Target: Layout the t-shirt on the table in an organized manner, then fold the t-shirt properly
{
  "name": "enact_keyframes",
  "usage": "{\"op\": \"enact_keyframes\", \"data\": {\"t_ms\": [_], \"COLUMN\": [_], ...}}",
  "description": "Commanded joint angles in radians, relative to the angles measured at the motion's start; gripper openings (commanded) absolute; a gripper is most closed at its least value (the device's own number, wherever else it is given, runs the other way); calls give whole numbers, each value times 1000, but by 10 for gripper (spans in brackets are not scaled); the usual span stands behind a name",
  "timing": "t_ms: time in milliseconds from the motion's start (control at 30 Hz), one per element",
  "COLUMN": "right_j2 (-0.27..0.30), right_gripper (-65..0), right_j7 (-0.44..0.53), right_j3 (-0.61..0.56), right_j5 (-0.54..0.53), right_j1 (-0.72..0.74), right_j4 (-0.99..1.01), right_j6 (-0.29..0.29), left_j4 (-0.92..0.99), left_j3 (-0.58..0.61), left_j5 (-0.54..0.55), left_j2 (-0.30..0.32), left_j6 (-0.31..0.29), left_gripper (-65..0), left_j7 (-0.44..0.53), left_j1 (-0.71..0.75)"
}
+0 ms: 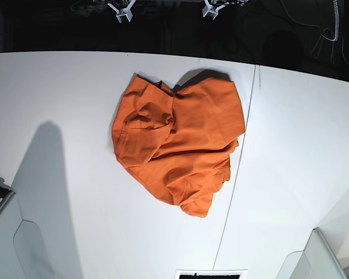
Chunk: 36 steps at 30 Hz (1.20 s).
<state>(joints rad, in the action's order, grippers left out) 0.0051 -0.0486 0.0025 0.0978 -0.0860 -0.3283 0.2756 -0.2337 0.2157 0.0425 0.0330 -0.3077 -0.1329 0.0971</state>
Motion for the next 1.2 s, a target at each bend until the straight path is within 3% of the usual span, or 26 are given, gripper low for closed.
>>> {"op": "enact_keyframes", "data": {"t_ms": [0, 400, 533, 667, 833, 967, 1167], "right_j2": [0, 7, 49, 104, 173, 233, 332], "right_gripper": [-404, -404, -404, -404, -406, -406, -406], "right_j7": [4, 4, 4, 3, 3, -11, -69], "right_j3": [1, 1, 1, 1, 1, 1, 1], "right_j5": [-1, -1, 0, -1, -85, -163, -265], "right_j1": [-3, -6, -41, -142, -316, -456, -642], "right_j4": [-6, -17, -61, -225, -491, -726, -1060], "right_j6": [9, 17, 134, 266, 271, 282, 282], "left_j4": [-2, -2, -31, -172, -418, -610, -838], "left_j3": [0, 0, -3, -62, -213, -309, -396], "left_j5": [0, 1, 22, 66, 66, 72, 181], "left_j2": [-2, 1, 23, 69, 111, 137, 199], "left_j6": [-11, -13, -180, -231, -293, -389, -390], "left_gripper": [-448, -447, -447, -447, -447, -447, -447], "left_j7": [6, -16, -18, 35, 55, 54, 46], "left_j1": [3, 10, 48, 149, 289, 381, 509]}}
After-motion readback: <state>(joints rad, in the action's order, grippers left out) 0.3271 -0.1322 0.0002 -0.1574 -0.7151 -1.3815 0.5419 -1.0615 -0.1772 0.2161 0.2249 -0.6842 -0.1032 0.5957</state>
